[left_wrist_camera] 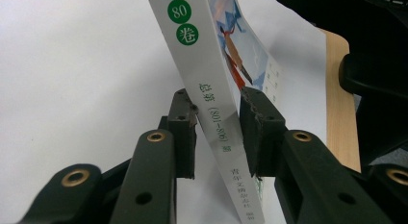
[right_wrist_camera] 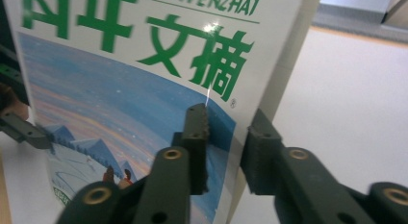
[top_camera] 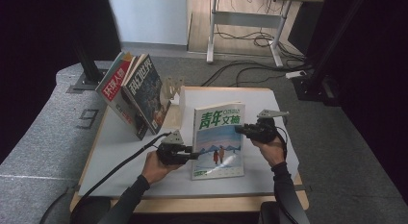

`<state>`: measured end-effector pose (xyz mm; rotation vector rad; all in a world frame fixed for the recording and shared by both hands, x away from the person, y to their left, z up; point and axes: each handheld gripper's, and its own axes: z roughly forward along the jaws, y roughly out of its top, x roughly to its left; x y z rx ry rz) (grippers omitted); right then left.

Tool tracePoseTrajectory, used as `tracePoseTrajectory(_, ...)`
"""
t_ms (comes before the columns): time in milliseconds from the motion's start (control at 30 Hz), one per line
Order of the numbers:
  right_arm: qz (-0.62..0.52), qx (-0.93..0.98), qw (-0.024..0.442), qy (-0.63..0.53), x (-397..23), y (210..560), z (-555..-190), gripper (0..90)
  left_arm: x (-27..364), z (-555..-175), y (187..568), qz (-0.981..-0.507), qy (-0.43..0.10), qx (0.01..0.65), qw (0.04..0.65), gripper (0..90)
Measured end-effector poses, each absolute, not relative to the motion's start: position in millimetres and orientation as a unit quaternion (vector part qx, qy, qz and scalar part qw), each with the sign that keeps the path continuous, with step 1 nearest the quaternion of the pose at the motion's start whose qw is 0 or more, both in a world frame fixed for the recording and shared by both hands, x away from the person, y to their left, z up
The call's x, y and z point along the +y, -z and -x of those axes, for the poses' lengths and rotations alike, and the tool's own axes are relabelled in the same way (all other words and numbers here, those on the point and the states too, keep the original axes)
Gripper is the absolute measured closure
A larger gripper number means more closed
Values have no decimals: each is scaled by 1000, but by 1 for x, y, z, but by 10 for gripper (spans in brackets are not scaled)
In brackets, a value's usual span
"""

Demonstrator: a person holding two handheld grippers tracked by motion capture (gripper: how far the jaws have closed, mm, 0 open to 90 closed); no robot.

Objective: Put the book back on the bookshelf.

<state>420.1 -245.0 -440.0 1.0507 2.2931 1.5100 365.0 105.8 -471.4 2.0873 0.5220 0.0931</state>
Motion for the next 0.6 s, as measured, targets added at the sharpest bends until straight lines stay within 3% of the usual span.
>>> tracePoseTrajectory(200,-340,780,116,-513,-239,433,-416,805,106,-366,471,-853,-38,218,473,680)
tracePoseTrajectory(433,-319,788,139,-507,-230,420,-410,807,107,-371,474,-847,-30,227,479,675)
tracePoseTrajectory(600,-313,785,150,-514,-227,411,-410,818,108,-370,472,-840,-66,225,489,678)
